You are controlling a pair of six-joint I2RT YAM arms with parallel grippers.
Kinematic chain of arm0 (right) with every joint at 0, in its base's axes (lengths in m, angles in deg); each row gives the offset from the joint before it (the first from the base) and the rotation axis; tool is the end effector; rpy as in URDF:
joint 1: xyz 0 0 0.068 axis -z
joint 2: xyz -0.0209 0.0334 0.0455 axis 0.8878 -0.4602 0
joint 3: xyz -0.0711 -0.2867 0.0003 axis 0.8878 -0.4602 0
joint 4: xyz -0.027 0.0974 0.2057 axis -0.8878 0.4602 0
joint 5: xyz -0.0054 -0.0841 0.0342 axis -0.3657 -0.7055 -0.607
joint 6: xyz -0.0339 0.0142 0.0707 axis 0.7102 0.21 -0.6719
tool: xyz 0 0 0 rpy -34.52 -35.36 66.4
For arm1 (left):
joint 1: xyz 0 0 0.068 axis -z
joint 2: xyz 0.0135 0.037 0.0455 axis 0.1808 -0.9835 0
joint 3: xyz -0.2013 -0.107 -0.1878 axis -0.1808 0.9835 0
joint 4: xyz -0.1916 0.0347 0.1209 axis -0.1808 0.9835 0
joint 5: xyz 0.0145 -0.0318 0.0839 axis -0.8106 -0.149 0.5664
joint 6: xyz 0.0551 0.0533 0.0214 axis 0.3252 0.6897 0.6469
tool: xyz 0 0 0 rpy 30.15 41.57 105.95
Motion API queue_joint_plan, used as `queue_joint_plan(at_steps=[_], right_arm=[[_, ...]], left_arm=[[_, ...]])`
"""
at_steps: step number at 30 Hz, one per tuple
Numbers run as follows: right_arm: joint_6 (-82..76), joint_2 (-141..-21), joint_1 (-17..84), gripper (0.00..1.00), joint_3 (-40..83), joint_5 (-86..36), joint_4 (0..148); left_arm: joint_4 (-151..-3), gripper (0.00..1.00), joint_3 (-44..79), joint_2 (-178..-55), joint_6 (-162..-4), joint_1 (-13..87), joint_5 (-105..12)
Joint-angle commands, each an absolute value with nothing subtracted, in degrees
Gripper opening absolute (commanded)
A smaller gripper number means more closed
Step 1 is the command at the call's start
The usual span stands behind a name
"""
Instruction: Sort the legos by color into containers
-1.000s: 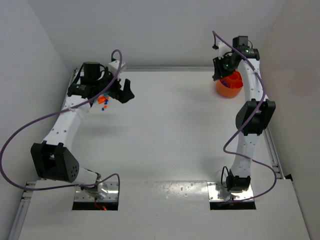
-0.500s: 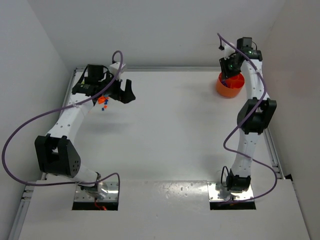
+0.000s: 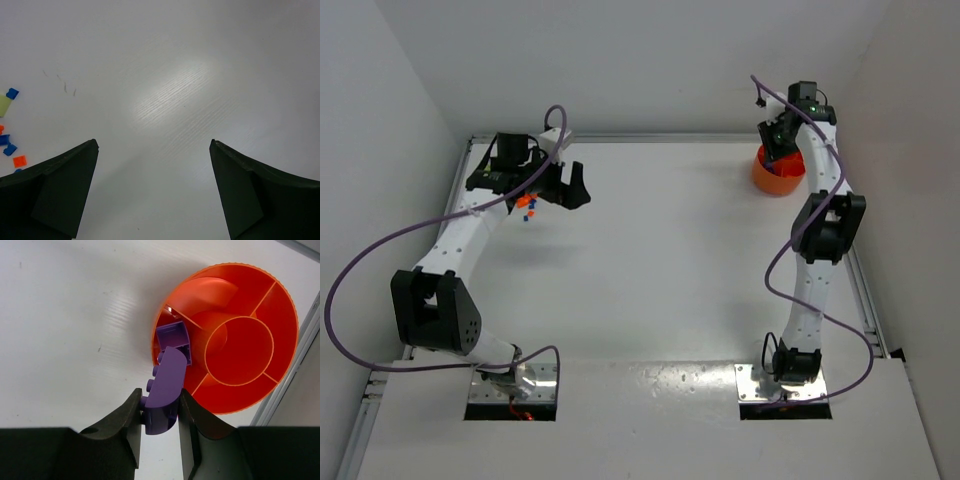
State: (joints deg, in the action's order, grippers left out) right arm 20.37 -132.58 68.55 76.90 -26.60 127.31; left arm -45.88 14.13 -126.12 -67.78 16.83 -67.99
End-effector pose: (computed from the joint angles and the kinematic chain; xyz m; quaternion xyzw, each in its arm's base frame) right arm 0.5046 -0.0458 0.2622 -0.1040 0.9486 -0.0117 0.2988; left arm 0.3119 -0.0692 0.3395 0.1876 0.8587 -0.2408 0.4117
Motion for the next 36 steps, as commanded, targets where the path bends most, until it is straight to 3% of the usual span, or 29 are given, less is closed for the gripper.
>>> queue_joint_plan(at_steps=[1,8,15,18,27,36], right_arm=[[20.27,-132.74,69.01,0.10,79.87,-28.93,124.87],[20.27,-133.27,69.54,0.15,79.87,-29.99,124.87],[20.27,-133.80,69.54,0.38,79.87,-30.51,124.87],[20.27,-133.80,69.54,0.44,80.39,-30.51,124.87],[19.22,-131.25,70.07,0.46,80.93,-28.06,124.87],[15.62,-118.71,70.07,0.48,76.46,-11.91,128.02]], left_arm=[[-47.39,1.00,14.16,-124.76,-68.57,17.01,-67.72],[-47.39,1.00,14.69,-124.76,-68.57,17.01,-67.72],[-47.39,1.00,14.69,-124.76,-68.57,17.01,-67.72],[-47.39,1.00,14.69,-124.76,-68.57,17.01,-67.72],[-48.52,1.00,15.30,-124.06,-69.17,17.01,-66.06],[-55.91,1.00,17.50,-119.31,-76.41,8.33,-59.80]])
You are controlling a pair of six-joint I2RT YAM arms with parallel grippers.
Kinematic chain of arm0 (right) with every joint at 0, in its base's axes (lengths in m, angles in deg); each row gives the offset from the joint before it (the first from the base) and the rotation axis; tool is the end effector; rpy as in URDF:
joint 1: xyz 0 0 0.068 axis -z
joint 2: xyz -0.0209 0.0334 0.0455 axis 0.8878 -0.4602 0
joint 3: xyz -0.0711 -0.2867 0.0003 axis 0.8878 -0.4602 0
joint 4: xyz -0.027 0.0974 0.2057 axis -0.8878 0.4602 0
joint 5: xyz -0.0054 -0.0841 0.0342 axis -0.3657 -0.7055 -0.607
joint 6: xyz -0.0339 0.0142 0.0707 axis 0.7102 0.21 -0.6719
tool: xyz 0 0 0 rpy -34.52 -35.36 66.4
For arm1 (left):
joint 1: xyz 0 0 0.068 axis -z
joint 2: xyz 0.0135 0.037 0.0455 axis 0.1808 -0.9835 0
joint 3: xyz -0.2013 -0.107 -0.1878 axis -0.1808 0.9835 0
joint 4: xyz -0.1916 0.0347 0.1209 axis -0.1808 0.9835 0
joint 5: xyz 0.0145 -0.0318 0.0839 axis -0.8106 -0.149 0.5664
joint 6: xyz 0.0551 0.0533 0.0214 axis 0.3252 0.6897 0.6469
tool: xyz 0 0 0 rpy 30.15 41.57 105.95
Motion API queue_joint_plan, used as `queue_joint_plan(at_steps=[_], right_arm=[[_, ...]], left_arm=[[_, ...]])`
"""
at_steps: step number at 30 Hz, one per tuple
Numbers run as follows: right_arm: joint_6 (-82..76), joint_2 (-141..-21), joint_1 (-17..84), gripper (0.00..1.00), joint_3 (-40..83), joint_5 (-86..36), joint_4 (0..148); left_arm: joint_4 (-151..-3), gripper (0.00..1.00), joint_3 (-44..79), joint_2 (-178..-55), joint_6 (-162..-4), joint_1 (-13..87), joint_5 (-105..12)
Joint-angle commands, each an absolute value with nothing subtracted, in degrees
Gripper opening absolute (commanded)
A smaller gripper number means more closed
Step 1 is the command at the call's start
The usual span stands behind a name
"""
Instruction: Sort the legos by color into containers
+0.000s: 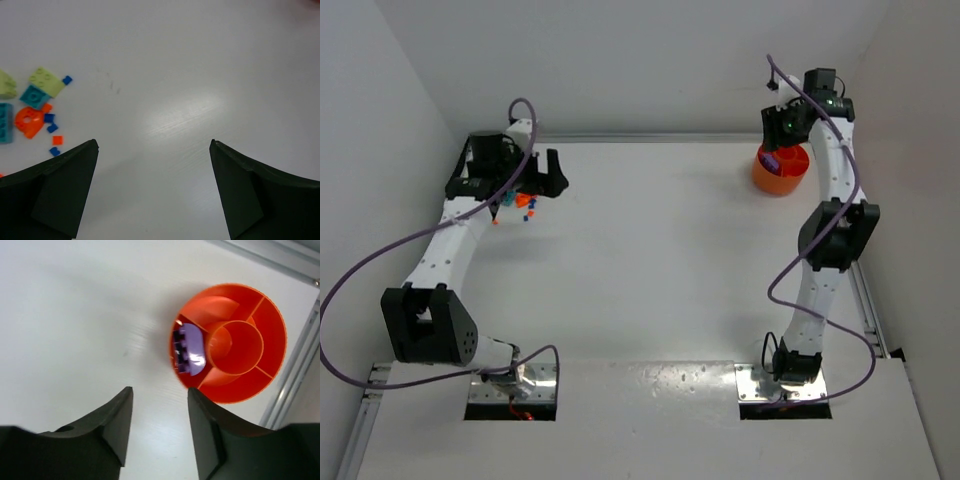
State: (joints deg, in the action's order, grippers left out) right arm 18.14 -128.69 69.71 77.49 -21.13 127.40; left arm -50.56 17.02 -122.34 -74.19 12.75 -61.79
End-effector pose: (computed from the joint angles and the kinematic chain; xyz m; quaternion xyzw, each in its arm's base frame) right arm 0.4929 -0.0481 0.2985 -0.0924 0.9348 0.0280 0.3417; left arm 0.3075 -0.0399 0.3494 0.0945 0.8618 -0.1993 0.4567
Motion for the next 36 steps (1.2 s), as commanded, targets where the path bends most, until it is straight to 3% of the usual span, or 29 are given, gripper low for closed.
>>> queue_joint_plan(at_steps=[1,3,5,8,16,23,36], right_arm=[[15.01,-117.46,69.46,0.51,75.14,-10.75,128.03],[13.43,-114.91,68.93,0.86,69.96,-7.51,126.64],[11.41,-111.13,68.93,0.93,64.18,-4.95,124.61],[8.15,-107.97,68.93,0.93,58.54,1.37,121.62],[5.33,-103.13,68.40,0.89,46.21,5.87,116.43],[5.86,-103.12,68.40,0.89,44.98,6.40,116.43],[5.86,-103.65,68.40,0.89,46.65,6.40,116.43]], left_arm=[[-55.91,1.00,16.46,-119.83,-75.34,7.53,-59.81],[-53.81,1.00,13.83,-122.11,-73.06,5.86,-57.89],[-51.71,1.00,11.71,-124.31,-72.35,4.80,-54.48],[-50.47,0.97,8.54,-129.04,-69.98,2.69,-52.26],[-47.57,0.57,3.63,-141.00,-62.15,-2.50,-54.10],[-45.63,0.66,-0.08,-150.68,-60.40,-3.73,-49.36],[-46.15,0.67,-5.17,-159.38,-57.50,-4.87,-44.34]])
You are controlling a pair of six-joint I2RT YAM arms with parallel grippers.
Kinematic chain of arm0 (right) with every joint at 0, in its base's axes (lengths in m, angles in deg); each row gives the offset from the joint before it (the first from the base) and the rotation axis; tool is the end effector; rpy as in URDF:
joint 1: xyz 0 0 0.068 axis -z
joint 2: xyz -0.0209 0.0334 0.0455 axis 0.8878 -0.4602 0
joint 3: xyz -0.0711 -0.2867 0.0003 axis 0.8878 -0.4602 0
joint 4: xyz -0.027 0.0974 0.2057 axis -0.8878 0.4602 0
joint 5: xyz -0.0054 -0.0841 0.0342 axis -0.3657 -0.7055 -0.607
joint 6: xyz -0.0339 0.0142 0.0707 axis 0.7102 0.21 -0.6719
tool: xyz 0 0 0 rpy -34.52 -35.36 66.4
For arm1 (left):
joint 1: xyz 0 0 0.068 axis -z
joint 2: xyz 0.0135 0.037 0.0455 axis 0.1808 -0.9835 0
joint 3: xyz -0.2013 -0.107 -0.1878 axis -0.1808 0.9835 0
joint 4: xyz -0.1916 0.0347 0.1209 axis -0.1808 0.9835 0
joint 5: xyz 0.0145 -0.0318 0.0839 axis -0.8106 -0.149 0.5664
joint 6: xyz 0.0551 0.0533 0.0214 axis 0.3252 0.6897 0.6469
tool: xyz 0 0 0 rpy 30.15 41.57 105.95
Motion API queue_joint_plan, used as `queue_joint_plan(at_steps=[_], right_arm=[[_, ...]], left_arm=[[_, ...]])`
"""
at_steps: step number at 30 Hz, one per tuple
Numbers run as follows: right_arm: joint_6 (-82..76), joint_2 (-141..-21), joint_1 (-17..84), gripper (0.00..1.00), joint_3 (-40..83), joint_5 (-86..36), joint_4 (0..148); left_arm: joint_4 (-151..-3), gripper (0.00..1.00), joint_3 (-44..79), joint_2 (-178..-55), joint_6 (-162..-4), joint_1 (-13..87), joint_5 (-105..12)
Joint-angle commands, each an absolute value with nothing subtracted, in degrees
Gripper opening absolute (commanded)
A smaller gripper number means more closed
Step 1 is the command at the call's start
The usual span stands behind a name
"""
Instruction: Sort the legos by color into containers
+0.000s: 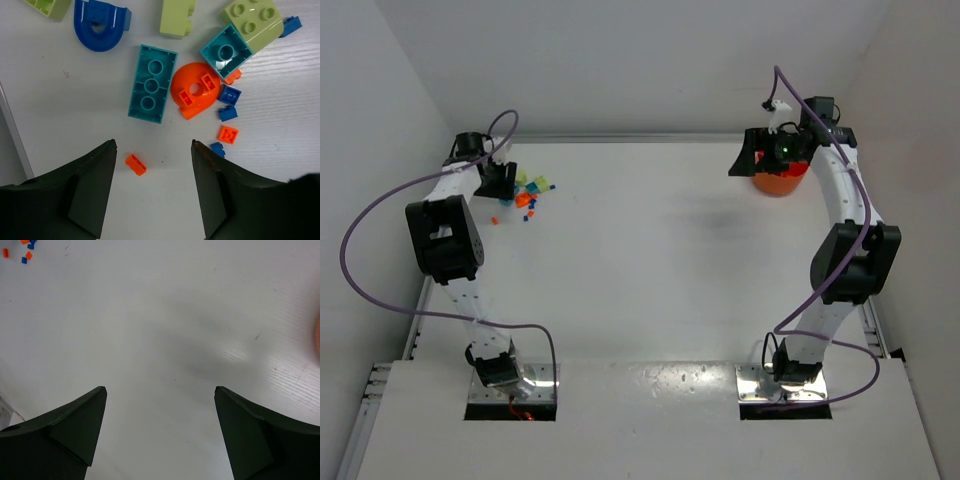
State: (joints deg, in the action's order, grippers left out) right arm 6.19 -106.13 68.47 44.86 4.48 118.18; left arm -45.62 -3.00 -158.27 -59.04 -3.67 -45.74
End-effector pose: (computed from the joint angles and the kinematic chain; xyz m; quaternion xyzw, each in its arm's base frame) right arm 0.3975 0.0004 0.3216 -0.0762 0.9001 0.2747 0.3294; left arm 0.4401 0.1012 0.2198 0.0070 0.9496 0.0104 0.3132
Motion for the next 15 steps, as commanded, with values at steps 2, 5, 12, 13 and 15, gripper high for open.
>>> queue_joint_plan(at_steps=[2,5,12,13,15], right_arm=[[5.86,-104.18,68.40,0.89,46.65,6.40,116.96],[5.86,-104.18,68.40,0.89,47.17,6.40,116.96],[5.86,-104.70,68.40,0.89,47.70,6.40,116.96],[5.86,-104.70,68.40,0.89,47.70,6.40,116.96],[5.86,-104.70,68.40,0.89,47.70,6.40,116.96]], left_arm=[[-46.15,0.67,-5.17,-160.08,-56.97,-4.88,-44.34],[-46.15,0.67,-5.17,-161.23,-56.44,-5.40,-44.34],[-45.63,0.67,-6.84,-163.86,-55.39,-5.40,-45.40],[-45.63,0.67,-6.84,-163.87,-55.38,-5.40,-45.40],[-45.63,0.67,-7.54,-164.57,-55.38,-5.40,-45.40]])
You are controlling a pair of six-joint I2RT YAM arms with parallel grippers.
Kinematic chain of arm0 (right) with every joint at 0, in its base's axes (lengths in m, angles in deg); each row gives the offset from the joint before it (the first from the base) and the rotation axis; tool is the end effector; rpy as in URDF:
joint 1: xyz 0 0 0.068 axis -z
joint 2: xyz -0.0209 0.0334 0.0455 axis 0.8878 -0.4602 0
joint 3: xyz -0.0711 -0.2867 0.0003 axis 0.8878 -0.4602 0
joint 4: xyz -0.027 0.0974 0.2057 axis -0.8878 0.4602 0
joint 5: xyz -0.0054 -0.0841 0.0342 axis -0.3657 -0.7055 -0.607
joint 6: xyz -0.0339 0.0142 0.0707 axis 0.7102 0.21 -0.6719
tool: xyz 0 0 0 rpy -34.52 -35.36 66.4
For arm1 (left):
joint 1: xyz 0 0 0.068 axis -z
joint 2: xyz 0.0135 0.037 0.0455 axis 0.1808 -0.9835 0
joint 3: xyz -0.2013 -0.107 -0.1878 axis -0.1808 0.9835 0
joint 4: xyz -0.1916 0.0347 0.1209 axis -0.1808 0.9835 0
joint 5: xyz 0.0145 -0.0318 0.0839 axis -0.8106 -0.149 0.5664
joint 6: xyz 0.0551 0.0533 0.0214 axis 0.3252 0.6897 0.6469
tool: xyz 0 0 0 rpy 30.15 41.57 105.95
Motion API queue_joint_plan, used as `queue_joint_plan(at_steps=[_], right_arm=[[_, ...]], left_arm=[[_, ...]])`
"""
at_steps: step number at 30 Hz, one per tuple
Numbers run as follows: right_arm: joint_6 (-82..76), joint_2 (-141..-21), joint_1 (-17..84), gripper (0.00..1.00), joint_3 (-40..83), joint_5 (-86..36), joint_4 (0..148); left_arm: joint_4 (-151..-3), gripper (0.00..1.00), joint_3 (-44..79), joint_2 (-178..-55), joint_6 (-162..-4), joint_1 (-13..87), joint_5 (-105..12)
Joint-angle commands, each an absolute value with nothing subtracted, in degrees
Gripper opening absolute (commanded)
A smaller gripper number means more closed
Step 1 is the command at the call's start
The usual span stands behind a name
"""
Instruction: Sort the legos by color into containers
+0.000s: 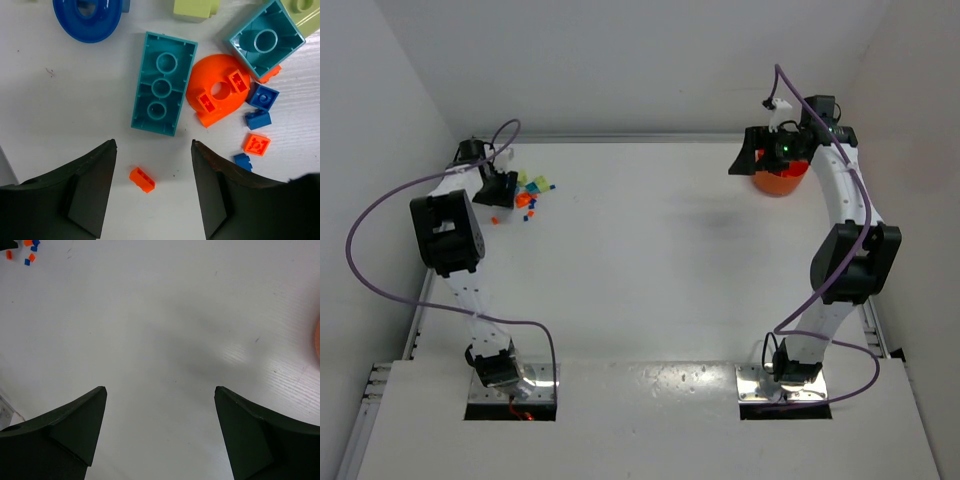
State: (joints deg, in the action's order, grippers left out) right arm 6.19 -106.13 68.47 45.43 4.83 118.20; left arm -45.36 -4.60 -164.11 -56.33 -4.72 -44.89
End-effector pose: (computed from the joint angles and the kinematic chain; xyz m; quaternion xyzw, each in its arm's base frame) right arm 0.3980 0.0007 0.3247 -0.0786 0.8978 0.2767 0.3335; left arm 0.4504 0.1137 0.1829 0.0163 0.9612 0.0171 0.2749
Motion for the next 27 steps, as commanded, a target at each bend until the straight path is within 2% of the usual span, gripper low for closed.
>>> queue_joint_plan(at_steps=[1,15,19,23,27], right_arm=[[5.86,-104.70,68.40,0.89,47.70,6.40,116.96],[6.39,-105.76,68.40,0.88,47.70,5.35,117.48],[6.39,-105.76,68.40,0.88,47.70,5.35,117.48],[6.39,-105.76,67.87,0.88,47.70,5.35,117.48],[6.39,-105.76,67.87,0.88,47.70,5.35,117.48]], left_arm=[[-45.63,0.67,-8.07,-165.18,-55.38,-5.40,-45.92],[-44.31,0.66,-14.05,-171.16,-55.38,-5.40,-48.21],[-44.31,0.59,-14.67,-171.69,-55.38,-5.40,-48.74],[-44.31,0.40,-14.67,-171.69,-55.38,-5.40,-49.44],[-44.31,0.32,-13.09,-170.38,-54.33,-5.40,-49.97]])
